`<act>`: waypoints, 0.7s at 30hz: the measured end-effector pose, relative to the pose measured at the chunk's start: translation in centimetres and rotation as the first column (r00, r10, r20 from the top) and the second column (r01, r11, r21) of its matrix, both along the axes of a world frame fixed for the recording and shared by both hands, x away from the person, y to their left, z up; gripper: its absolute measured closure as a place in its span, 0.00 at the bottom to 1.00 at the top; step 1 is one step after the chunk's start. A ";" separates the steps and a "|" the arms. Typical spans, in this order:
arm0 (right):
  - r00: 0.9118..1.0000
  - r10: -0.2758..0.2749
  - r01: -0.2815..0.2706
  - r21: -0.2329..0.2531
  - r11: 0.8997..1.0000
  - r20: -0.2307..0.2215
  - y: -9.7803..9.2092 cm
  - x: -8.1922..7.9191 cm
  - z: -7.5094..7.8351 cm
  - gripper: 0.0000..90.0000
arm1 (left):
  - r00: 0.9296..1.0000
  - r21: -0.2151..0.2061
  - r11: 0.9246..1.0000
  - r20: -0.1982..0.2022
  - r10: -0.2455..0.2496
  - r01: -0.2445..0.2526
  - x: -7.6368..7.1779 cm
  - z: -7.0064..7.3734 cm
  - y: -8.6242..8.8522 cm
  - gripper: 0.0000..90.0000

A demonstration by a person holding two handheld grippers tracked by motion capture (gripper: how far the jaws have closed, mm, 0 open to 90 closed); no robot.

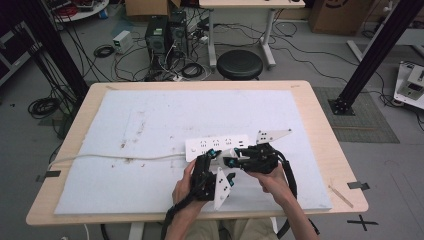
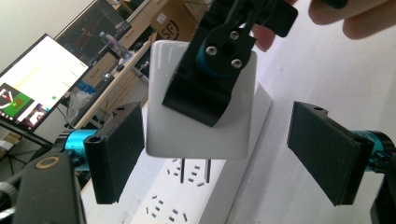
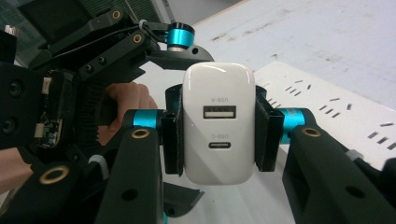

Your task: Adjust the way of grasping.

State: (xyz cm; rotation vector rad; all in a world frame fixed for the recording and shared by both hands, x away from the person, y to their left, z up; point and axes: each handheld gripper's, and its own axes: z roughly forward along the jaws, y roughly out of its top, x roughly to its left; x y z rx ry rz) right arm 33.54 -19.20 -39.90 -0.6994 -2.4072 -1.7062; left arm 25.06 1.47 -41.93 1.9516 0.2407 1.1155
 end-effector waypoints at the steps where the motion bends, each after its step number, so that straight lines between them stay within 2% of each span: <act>1: 1.000 -0.008 0.008 0.006 1.000 0.012 -0.1 0.0 0.0 0.70 | 1.000 -0.001 1.000 -0.010 -0.008 0.008 0.0 0.1 0.1 0.21; 3: 1.000 -0.017 0.017 0.010 1.000 0.011 -0.2 0.0 0.0 0.70 | 1.000 -0.017 1.000 -0.017 -0.005 0.005 0.0 0.1 0.2 0.21; 4: 1.000 -0.024 0.024 0.010 1.000 0.014 -0.4 0.0 0.1 0.70 | 0.999 -0.021 1.000 -0.032 -0.024 0.024 -0.1 0.3 0.4 0.21; 7: 0.999 -0.045 0.045 0.014 0.999 0.019 -0.7 0.0 0.0 0.70 | 0.998 -0.052 0.998 -0.047 -0.033 0.031 -0.2 0.4 0.8 0.21; 9: 0.998 -0.054 0.054 0.016 0.998 0.029 -0.8 0.1 0.0 0.70 | 0.997 -0.079 0.996 -0.071 -0.041 0.035 -0.2 0.5 1.1 0.21; 11: 0.997 -0.069 0.069 0.016 0.998 0.034 -1.0 0.1 -0.1 0.70 | 0.995 -0.121 0.992 -0.095 -0.033 0.022 -0.1 0.6 1.6 0.21; 12: 0.997 -0.075 0.075 0.018 0.997 0.036 -1.1 0.1 -0.1 0.70 | 0.995 -0.121 0.992 -0.095 -0.033 0.022 -0.1 0.6 1.6 0.21; 14: 0.994 -0.095 0.094 0.018 0.995 0.045 -1.4 0.1 -0.2 0.70 | 0.987 -0.197 0.980 -0.151 -0.049 0.018 0.2 0.6 2.6 0.21; 16: 0.993 -0.112 0.112 0.013 0.994 0.046 -1.7 0.2 -0.2 0.70 | 0.982 -0.232 0.973 -0.181 -0.047 0.004 0.4 0.6 3.3 0.21; 18: 0.990 -0.126 0.125 0.016 0.992 0.056 -2.0 0.2 -0.2 0.70 | 0.976 -0.288 0.958 -0.213 -0.052 -0.012 0.6 0.7 4.2 0.21; 20: 0.990 -0.128 0.127 0.017 0.992 0.063 -2.1 0.2 -0.2 0.70 | 0.976 -0.288 0.958 -0.213 -0.052 -0.012 0.6 0.7 4.2 0.21; 21: 0.988 -0.140 0.139 0.014 0.990 0.065 -2.4 0.2 -0.2 0.70 | 0.970 -0.322 0.946 -0.238 -0.043 -0.037 0.8 0.8 5.5 0.21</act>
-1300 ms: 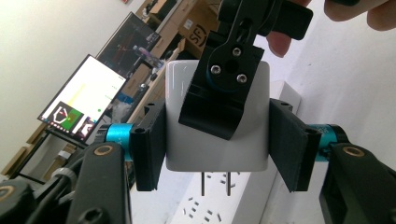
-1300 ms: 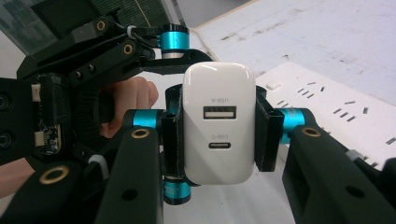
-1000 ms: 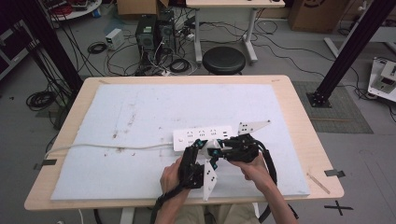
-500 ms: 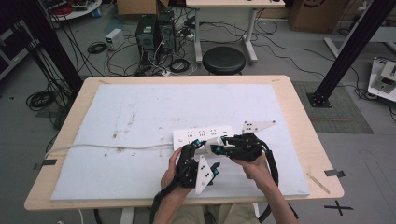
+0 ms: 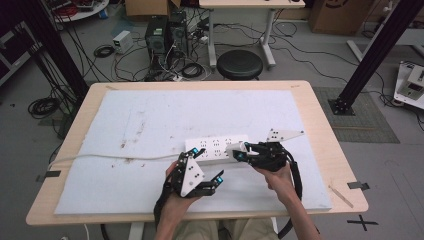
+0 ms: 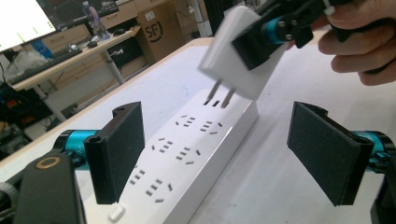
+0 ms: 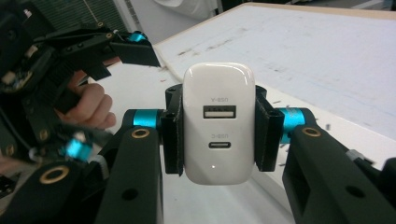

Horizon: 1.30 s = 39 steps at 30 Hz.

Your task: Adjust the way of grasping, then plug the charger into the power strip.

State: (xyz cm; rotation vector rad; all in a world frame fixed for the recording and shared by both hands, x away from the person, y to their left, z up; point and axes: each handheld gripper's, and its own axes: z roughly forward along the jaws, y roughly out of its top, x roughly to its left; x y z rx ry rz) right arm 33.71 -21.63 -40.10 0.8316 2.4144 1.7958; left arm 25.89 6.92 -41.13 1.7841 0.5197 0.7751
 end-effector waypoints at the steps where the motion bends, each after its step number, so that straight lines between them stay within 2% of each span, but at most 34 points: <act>1: 1.000 0.000 0.000 0.000 1.000 0.000 0.0 0.0 0.0 0.70 | 1.000 0.000 1.000 0.000 0.000 0.000 0.0 0.0 0.0 0.21; 3: 1.000 -0.010 0.010 0.007 1.000 0.016 -0.6 0.0 -0.1 0.70 | 0.999 -0.027 0.999 -0.025 0.034 -0.035 0.3 0.0 1.1 0.21; 5: 1.000 -0.018 0.018 0.006 1.000 0.016 -0.7 -0.1 -0.1 0.70 | 0.999 -0.027 0.999 -0.025 0.034 -0.035 0.3 0.0 1.1 0.21; 6: 0.999 -0.022 0.022 0.014 1.000 0.024 -1.2 -0.1 -0.1 0.70 | 0.997 -0.072 0.996 -0.062 0.052 -0.057 0.5 -0.1 2.4 0.21; 8: 0.999 -0.033 0.032 0.020 0.999 0.033 -1.6 -0.3 -0.2 0.70 | 0.996 -0.085 0.994 -0.070 0.061 -0.067 0.6 -0.2 2.7 0.21; 9: 0.999 -0.036 0.035 0.023 0.999 0.029 -1.8 -0.3 -0.2 0.70 | 0.994 -0.109 0.991 -0.082 0.071 -0.080 0.6 -0.2 3.5 0.21; 11: 0.999 -0.041 0.040 0.024 0.999 0.029 -2.1 -0.4 -0.3 0.70 | 0.992 -0.131 0.987 -0.089 0.084 -0.095 0.4 -0.3 4.2 0.21; 14: 0.999 -0.047 0.047 0.016 0.999 0.023 -2.4 -0.5 -0.3 0.70 | 0.991 -0.140 0.984 -0.097 0.095 -0.108 0.4 -0.3 4.9 0.21; 21: 0.998 -0.044 0.045 0.000 0.999 0.040 -2.7 -0.5 -0.3 0.70 | 0.982 -0.170 0.971 -0.111 0.152 -0.170 -0.6 -0.4 7.1 0.21; 22: 0.999 -0.043 0.043 -0.007 0.999 0.027 -2.8 -0.5 -0.3 0.70 | 0.980 -0.168 0.969 -0.116 0.160 -0.179 -0.6 -0.4 7.5 0.21; 24: 0.999 -0.036 0.036 -0.007 0.999 0.027 -2.8 -0.4 -0.4 0.70 | 0.980 -0.168 0.969 -0.116 0.160 -0.179 -0.6 -0.4 7.5 0.21; 25: 0.999 -0.030 0.031 -0.015 0.999 0.025 -3.0 -0.1 -0.5 0.70 | 0.974 -0.169 0.964 -0.139 0.181 -0.203 -0.7 -0.5 8.6 0.21; 28: 0.999 -0.027 0.028 -0.032 0.999 0.020 -3.2 0.3 -0.5 0.70 | 0.969 -0.173 0.959 -0.147 0.200 -0.224 -0.8 -0.4 9.5 0.21; 32: 1.000 -0.018 0.020 -0.074 0.997 0.018 -3.5 0.7 0.2 0.70 | 0.963 -0.182 0.951 -0.150 0.225 -0.250 -1.1 -0.4 10.4 0.21; 35: 0.999 -0.007 0.011 -0.102 0.995 0.035 -3.6 1.3 0.7 0.70 | 0.959 -0.189 0.946 -0.157 0.236 -0.264 -1.1 -0.5 10.9 0.21; 39: 0.999 0.019 -0.011 -0.150 0.989 0.048 -3.5 2.4 1.3 0.70 | 0.956 -0.197 0.942 -0.169 0.239 -0.271 -1.0 -0.7 11.3 0.21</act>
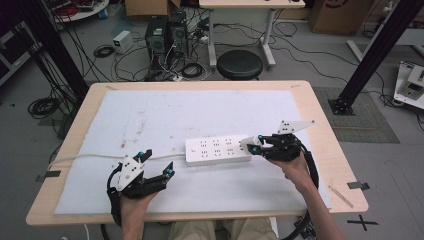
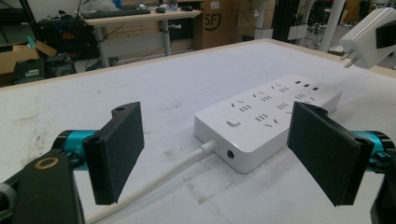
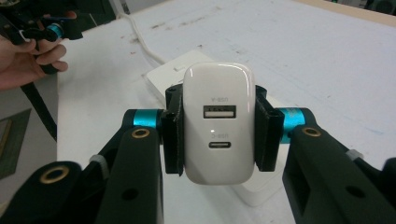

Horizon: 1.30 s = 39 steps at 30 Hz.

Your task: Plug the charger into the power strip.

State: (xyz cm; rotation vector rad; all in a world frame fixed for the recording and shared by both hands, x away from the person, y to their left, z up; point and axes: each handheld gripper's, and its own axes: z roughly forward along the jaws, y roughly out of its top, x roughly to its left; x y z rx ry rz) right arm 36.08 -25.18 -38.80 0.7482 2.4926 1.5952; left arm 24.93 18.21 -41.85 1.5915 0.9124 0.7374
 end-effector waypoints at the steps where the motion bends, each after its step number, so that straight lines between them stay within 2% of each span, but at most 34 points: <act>1: 1.000 0.011 -0.012 -0.007 1.000 -0.013 0.0 0.4 0.1 0.70 | 1.000 -0.002 1.000 -0.006 -0.001 0.001 0.0 0.0 0.1 0.21; 5: 0.997 0.060 -0.062 -0.057 0.996 -0.037 0.4 1.9 0.7 0.70 | 1.000 -0.005 1.000 -0.007 0.007 -0.007 -0.1 0.0 0.6 0.21; 8: 0.995 0.098 -0.100 -0.111 0.989 -0.021 0.9 3.0 0.9 0.71 | 1.000 -0.012 1.000 -0.009 0.015 -0.016 -0.3 0.0 1.0 0.21; 9: 0.993 0.111 -0.114 -0.128 0.985 -0.034 1.1 3.2 1.0 0.71 | 1.000 -0.012 1.000 -0.009 0.015 -0.016 -0.3 0.0 1.0 0.21; 10: 0.992 0.123 -0.127 -0.163 0.979 -0.035 1.6 3.6 1.2 0.71 | 1.000 -0.013 1.000 -0.009 0.024 -0.024 -0.4 0.1 1.4 0.21; 12: 0.990 0.137 -0.138 -0.198 0.970 -0.019 2.2 4.1 1.3 0.71 | 0.999 -0.014 0.999 -0.010 0.030 -0.030 -0.5 0.1 1.7 0.21; 15: 0.984 0.180 -0.179 -0.258 0.950 -0.020 3.4 4.9 1.6 0.71 | 0.999 -0.014 0.999 -0.009 0.036 -0.036 -0.7 0.1 2.1 0.21; 18: 0.980 0.198 -0.191 -0.307 0.932 -0.009 4.4 5.7 1.8 0.71 | 0.999 -0.017 0.999 -0.010 0.044 -0.044 -0.9 0.1 2.5 0.21; 22: 0.972 0.233 -0.229 -0.340 0.912 -0.030 5.4 6.6 1.9 0.71 | 0.998 -0.030 0.998 -0.018 0.056 -0.056 -1.1 -0.3 3.0 0.21; 26: 0.963 0.267 -0.259 -0.352 0.899 -0.026 6.0 7.4 2.4 0.71 | 0.998 -0.036 0.998 -0.030 0.053 -0.054 -1.1 -0.5 3.3 0.21; 28: 0.958 0.286 -0.273 -0.372 0.887 -0.020 6.3 7.7 2.7 0.71 | 0.998 -0.040 0.998 -0.033 0.053 -0.055 -1.2 -0.6 3.4 0.21; 29: 0.956 0.292 -0.278 -0.378 0.883 -0.021 6.5 7.9 2.9 0.71 | 0.998 -0.041 0.997 -0.035 0.057 -0.058 -1.2 -0.6 3.4 0.21; 30: 0.956 0.292 -0.278 -0.378 0.883 -0.021 6.5 7.9 2.9 0.71 | 0.998 -0.041 0.997 -0.035 0.057 -0.058 -1.2 -0.6 3.4 0.21; 31: 0.952 0.305 -0.287 -0.386 0.876 -0.015 6.6 8.0 3.0 0.71 | 0.998 -0.041 0.997 -0.035 0.057 -0.058 -1.2 -0.6 3.4 0.21; 32: 0.941 0.338 -0.312 -0.437 0.844 -0.019 7.2 8.3 3.2 0.71 | 0.998 -0.043 0.997 -0.038 0.058 -0.060 -1.2 -0.6 3.8 0.21; 35: 0.929 0.369 -0.332 -0.504 0.797 -0.027 7.9 8.7 3.3 0.71 | 0.998 -0.039 0.998 -0.040 0.058 -0.059 -1.2 -0.6 3.9 0.21; 39: 0.914 0.404 -0.354 -0.554 0.754 -0.034 8.8 9.2 3.4 0.71 | 0.997 -0.034 0.997 -0.030 0.071 -0.072 -1.5 -0.6 4.1 0.21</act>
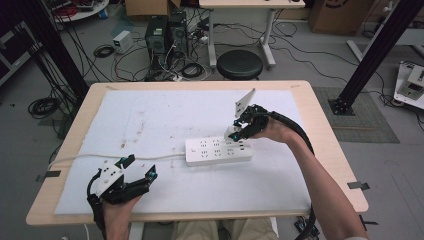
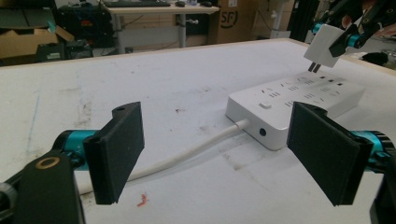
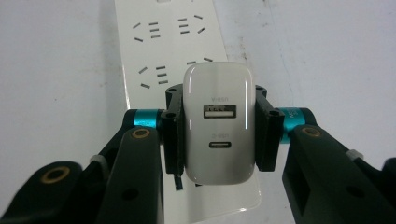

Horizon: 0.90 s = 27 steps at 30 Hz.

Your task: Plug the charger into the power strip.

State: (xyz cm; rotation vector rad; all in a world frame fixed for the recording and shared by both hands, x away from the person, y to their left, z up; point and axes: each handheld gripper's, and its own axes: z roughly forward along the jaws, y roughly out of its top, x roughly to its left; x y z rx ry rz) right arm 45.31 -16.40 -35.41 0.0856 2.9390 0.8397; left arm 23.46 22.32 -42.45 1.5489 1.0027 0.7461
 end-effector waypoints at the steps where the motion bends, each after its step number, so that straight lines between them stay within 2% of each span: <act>1: 1.000 0.000 0.000 0.000 1.000 0.000 0.0 0.0 0.0 0.71 | 1.000 0.000 1.000 0.000 0.000 0.000 0.0 0.0 0.0 0.21; 5: 0.999 0.042 -0.041 -0.032 0.999 0.012 0.7 0.6 0.2 0.71 | 1.000 0.008 1.000 -0.007 0.011 -0.011 -0.2 -0.1 0.4 0.21; 8: 0.998 0.060 -0.060 -0.073 0.996 -0.004 1.0 0.7 0.2 0.71 | 1.000 0.012 1.000 -0.009 0.022 -0.022 -0.4 -0.1 0.6 0.21; 13: 0.996 0.083 -0.084 -0.082 0.993 -0.023 1.2 0.9 0.0 0.71 | 1.000 0.014 1.000 -0.007 0.028 -0.028 -0.5 -0.1 0.8 0.21; 16: 0.996 0.089 -0.092 -0.118 0.989 -0.029 1.5 0.9 -0.5 0.71 | 1.000 0.014 0.999 -0.006 0.029 -0.029 -0.5 -0.1 0.8 0.21; 19: 0.995 0.096 -0.100 -0.113 0.989 -0.037 1.6 0.9 -0.5 0.71 | 1.000 0.020 0.999 -0.009 0.026 -0.026 -0.5 -0.1 0.8 0.21; 23: 0.993 0.111 -0.114 -0.158 0.981 -0.027 2.2 0.9 -0.4 0.71 | 1.000 0.020 0.999 -0.010 0.029 -0.029 -0.4 -0.2 0.8 0.21; 24: 0.992 0.122 -0.124 -0.183 0.975 -0.022 2.6 0.8 -0.5 0.71 | 1.000 0.017 0.999 -0.012 0.029 -0.028 -0.4 -0.2 0.8 0.21; 27: 0.992 0.124 -0.126 -0.186 0.974 -0.024 2.9 0.8 -0.6 0.71 | 0.999 0.016 0.999 -0.012 0.030 -0.029 -0.5 -0.2 0.8 0.21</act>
